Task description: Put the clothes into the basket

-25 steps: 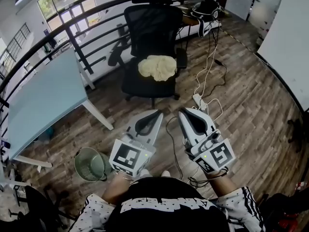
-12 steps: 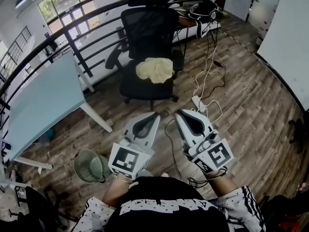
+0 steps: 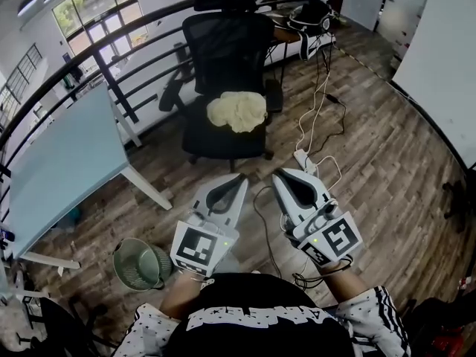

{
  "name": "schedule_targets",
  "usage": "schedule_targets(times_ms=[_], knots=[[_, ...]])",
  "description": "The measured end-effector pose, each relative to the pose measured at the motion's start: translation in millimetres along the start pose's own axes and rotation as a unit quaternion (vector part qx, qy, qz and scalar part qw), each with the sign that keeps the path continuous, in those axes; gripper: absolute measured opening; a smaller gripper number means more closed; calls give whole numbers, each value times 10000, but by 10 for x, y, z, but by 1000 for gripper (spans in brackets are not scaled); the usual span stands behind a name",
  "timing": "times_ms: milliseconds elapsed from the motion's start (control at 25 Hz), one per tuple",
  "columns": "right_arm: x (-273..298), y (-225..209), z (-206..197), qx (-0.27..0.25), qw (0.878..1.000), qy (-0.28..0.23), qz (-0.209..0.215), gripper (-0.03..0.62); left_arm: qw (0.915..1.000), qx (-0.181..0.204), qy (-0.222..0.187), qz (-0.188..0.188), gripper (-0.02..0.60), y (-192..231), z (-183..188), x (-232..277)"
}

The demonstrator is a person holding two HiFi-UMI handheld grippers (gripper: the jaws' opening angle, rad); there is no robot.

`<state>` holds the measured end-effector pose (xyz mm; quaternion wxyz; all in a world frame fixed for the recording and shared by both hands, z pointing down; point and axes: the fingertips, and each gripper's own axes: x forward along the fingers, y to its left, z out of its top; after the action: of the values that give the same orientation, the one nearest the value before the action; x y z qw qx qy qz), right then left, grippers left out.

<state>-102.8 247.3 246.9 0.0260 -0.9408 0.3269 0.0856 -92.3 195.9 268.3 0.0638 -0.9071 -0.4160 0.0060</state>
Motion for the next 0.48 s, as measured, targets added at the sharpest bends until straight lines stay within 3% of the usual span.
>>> schedule_targets(times_ms=[480], knots=[[531,-222,-144,-3,9993,35,-366,31,9987,45,-107,-488,12,525,-22,338]])
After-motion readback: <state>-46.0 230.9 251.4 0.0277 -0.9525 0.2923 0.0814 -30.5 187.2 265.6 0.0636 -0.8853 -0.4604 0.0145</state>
